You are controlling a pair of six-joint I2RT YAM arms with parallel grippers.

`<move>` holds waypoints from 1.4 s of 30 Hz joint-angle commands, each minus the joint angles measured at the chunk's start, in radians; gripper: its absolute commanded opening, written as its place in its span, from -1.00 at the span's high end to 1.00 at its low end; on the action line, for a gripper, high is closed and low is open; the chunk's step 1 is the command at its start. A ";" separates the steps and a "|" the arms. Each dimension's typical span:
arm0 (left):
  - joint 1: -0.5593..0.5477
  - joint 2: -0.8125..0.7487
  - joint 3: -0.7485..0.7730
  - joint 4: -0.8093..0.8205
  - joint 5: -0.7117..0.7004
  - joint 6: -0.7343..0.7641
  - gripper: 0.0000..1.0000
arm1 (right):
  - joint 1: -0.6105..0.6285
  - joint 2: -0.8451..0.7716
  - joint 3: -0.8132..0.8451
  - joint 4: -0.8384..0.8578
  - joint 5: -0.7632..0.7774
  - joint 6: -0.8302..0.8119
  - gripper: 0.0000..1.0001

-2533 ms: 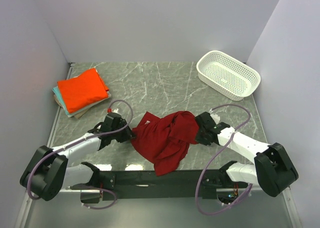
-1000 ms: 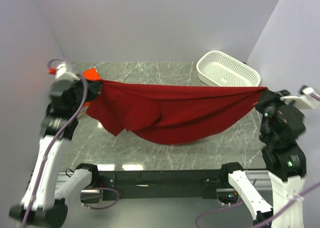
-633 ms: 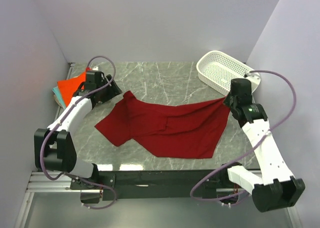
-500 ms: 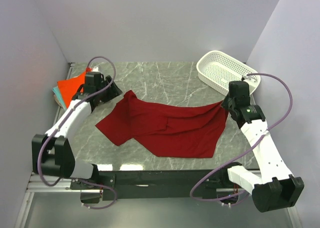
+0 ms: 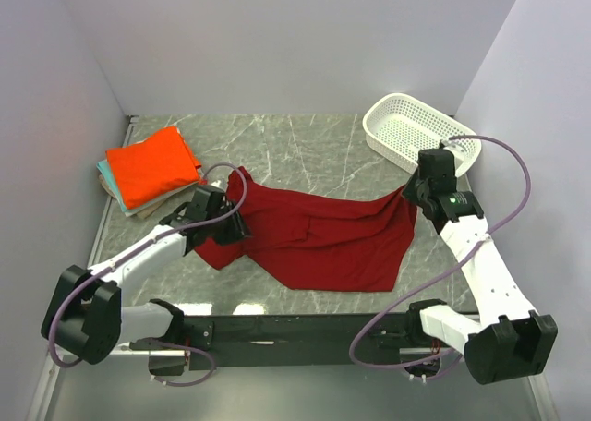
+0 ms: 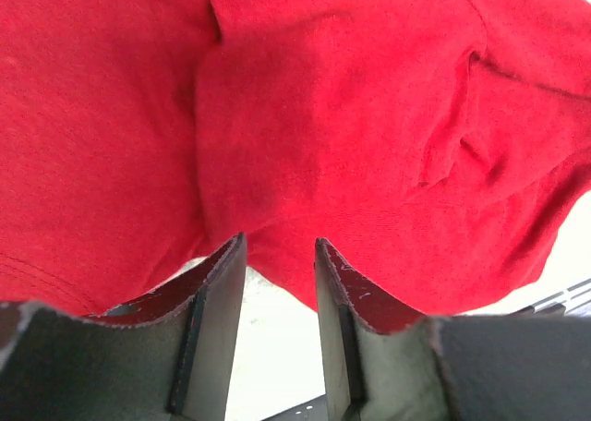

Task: Fold and stack the t-shirts
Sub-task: Flatten the tshirt out

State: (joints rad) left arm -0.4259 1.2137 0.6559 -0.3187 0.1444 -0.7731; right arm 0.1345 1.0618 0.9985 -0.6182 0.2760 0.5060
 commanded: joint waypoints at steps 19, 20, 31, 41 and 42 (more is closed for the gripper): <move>-0.062 0.156 0.037 0.012 -0.128 -0.041 0.20 | -0.006 0.012 -0.018 0.052 -0.009 0.019 1.00; -0.062 0.167 0.036 0.013 -0.128 -0.041 0.20 | -0.007 0.012 -0.018 0.052 -0.008 0.020 1.00; -0.068 0.187 0.047 0.041 -0.131 -0.028 0.24 | -0.009 0.017 -0.006 0.046 0.002 0.011 1.00; -0.071 0.207 0.051 0.063 -0.120 -0.020 0.35 | -0.009 0.017 -0.015 0.044 -0.001 0.011 1.00; -0.071 0.210 0.053 0.063 -0.118 -0.020 0.36 | -0.009 0.017 -0.012 0.043 -0.001 0.012 1.00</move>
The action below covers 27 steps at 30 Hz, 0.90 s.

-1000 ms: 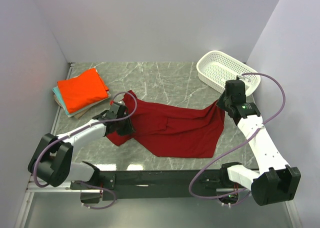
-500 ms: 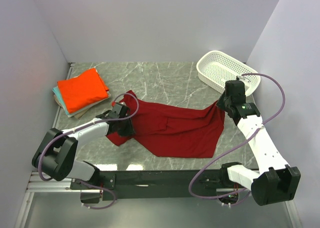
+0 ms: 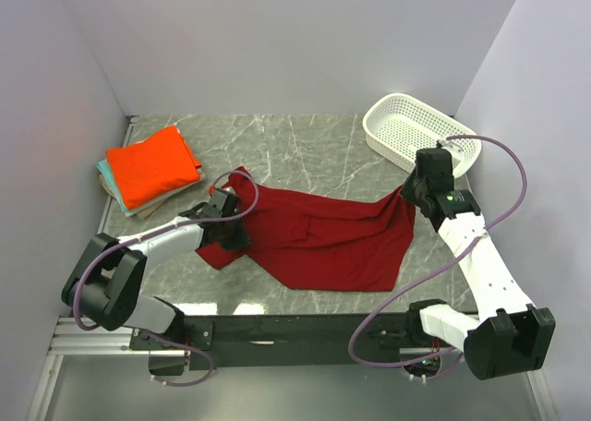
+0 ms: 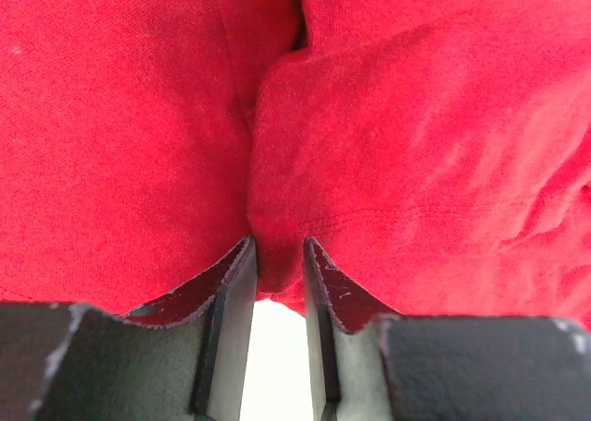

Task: Fold and stack the t-shirts
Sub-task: Flatten the tshirt out

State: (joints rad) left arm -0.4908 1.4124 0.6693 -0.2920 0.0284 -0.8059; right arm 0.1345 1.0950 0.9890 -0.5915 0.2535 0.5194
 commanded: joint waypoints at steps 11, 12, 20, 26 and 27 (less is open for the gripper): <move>-0.008 0.026 0.064 0.002 -0.018 0.008 0.99 | -0.009 -0.026 0.014 -0.002 0.030 -0.005 1.00; -0.008 0.019 0.072 -0.007 -0.021 0.008 0.99 | -0.007 -0.026 0.020 -0.007 0.032 -0.007 1.00; 0.001 -0.015 0.242 -0.108 -0.059 0.024 0.98 | -0.010 -0.043 0.100 -0.047 0.069 -0.039 1.00; 0.029 -0.027 0.302 -0.137 -0.038 0.022 0.99 | -0.010 -0.067 0.125 -0.067 0.087 -0.051 1.00; 0.034 -0.044 0.303 -0.139 -0.038 0.024 0.99 | -0.010 -0.073 0.126 -0.070 0.092 -0.055 1.00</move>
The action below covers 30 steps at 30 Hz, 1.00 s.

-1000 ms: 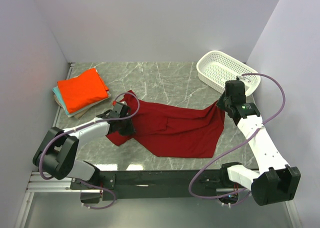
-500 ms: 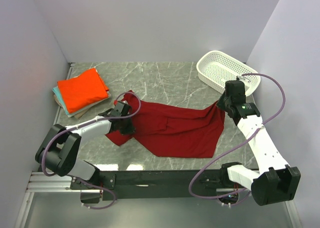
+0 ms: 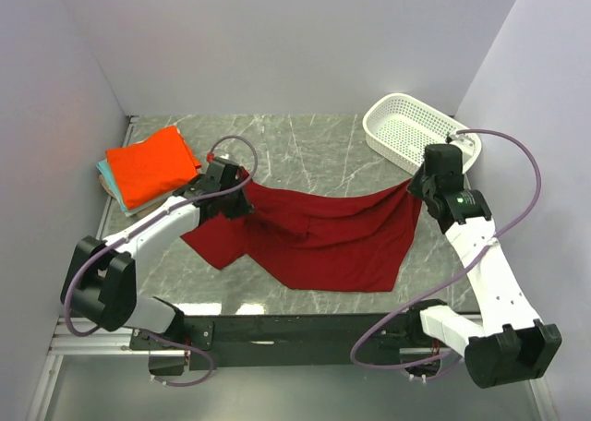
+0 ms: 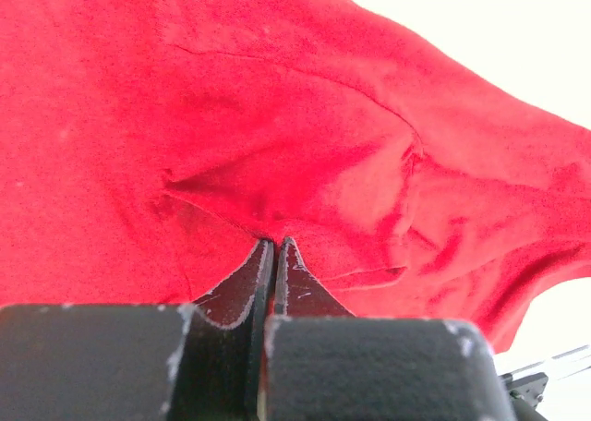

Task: Fold and stack the t-shirts
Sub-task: Flatten the tshirt out

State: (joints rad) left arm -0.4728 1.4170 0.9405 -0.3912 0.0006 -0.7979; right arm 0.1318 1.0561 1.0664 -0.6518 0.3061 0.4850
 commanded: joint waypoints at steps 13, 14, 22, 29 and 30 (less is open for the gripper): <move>0.331 -0.220 0.233 -0.116 -0.011 0.111 0.99 | -0.020 -0.073 0.113 -0.032 0.122 -0.123 1.00; 0.347 -0.220 0.263 -0.124 -0.011 0.120 0.99 | -0.018 -0.079 0.118 -0.038 0.123 -0.131 1.00; 0.485 -0.208 0.567 -0.146 0.032 0.134 0.99 | -0.021 -0.159 0.112 -0.016 0.117 -0.221 1.00; 0.540 -0.145 0.825 -0.092 0.128 0.137 0.99 | -0.020 -0.153 0.230 0.043 0.110 -0.316 1.00; 0.540 -0.138 0.849 -0.086 0.134 0.140 0.99 | -0.020 -0.142 0.286 0.050 0.108 -0.325 1.00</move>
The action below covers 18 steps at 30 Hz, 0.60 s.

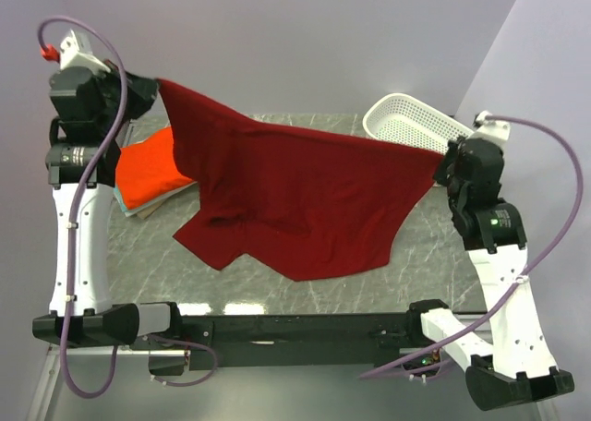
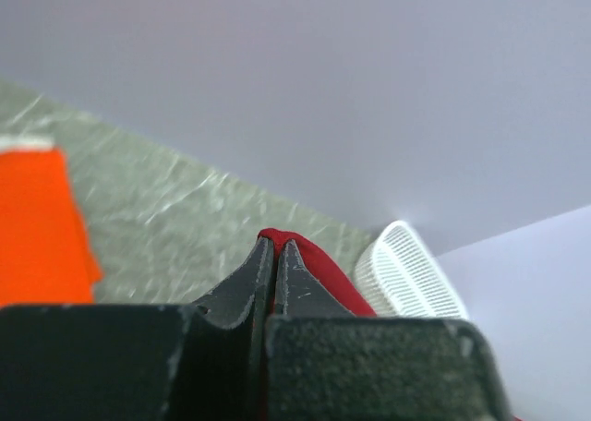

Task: Fold and stack the t-shirts
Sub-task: Flatten the tshirt out

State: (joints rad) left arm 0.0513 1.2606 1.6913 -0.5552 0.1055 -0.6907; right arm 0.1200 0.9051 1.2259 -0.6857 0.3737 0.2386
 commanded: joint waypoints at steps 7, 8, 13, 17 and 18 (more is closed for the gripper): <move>0.022 0.020 0.274 0.198 0.046 0.033 0.99 | -0.008 0.090 0.457 0.126 0.015 -0.124 1.00; 0.024 -0.007 0.281 0.216 0.039 0.033 0.99 | -0.010 0.084 0.507 0.146 -0.001 -0.127 1.00; 0.022 -0.128 0.274 0.291 -0.023 0.034 0.99 | -0.008 -0.035 0.534 0.291 -0.077 -0.133 1.00; 0.022 -0.213 0.268 0.325 -0.090 0.054 0.99 | -0.008 -0.120 0.523 0.376 -0.122 -0.154 1.00; 0.022 -0.227 0.274 0.330 -0.102 0.060 0.99 | -0.010 -0.129 0.532 0.380 -0.122 -0.154 1.00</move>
State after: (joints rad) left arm 0.0624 1.1065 1.9209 -0.3477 0.0975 -0.6674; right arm 0.1196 0.8295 1.7195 -0.4454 0.2626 0.1226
